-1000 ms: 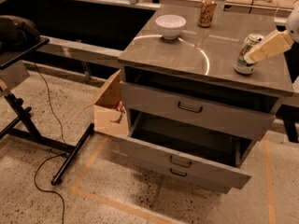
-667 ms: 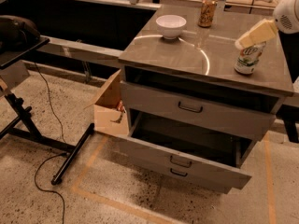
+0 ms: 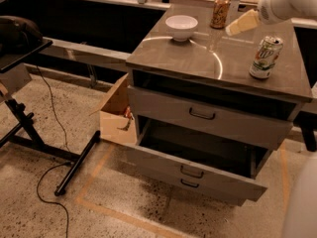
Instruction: Place orange can into white bowl
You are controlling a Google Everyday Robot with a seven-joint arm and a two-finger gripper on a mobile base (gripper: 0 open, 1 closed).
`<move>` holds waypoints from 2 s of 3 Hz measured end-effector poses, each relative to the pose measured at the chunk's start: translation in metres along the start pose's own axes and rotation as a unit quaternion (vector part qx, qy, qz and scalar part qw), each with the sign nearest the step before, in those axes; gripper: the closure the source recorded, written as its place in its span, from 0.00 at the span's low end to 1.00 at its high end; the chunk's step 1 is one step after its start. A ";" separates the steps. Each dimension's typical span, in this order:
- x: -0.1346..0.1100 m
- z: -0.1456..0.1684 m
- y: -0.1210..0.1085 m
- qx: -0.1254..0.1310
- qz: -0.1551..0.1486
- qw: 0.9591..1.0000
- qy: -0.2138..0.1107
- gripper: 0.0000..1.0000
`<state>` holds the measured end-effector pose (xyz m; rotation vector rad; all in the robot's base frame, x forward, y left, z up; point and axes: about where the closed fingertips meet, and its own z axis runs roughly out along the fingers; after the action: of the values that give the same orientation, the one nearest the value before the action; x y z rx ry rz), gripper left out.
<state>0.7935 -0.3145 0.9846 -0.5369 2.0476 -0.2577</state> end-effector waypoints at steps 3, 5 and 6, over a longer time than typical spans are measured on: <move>-0.005 0.026 0.005 0.007 0.047 0.999 0.000 0.00; -0.029 0.099 0.016 0.057 0.140 0.988 -0.017 0.00; -0.035 0.128 0.013 0.076 0.196 0.977 -0.037 0.00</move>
Offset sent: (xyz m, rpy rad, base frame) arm 0.0074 0.0022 -0.0037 0.0324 0.0008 -0.0219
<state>0.9152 -0.2826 0.9409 -0.0410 1.9918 -0.1526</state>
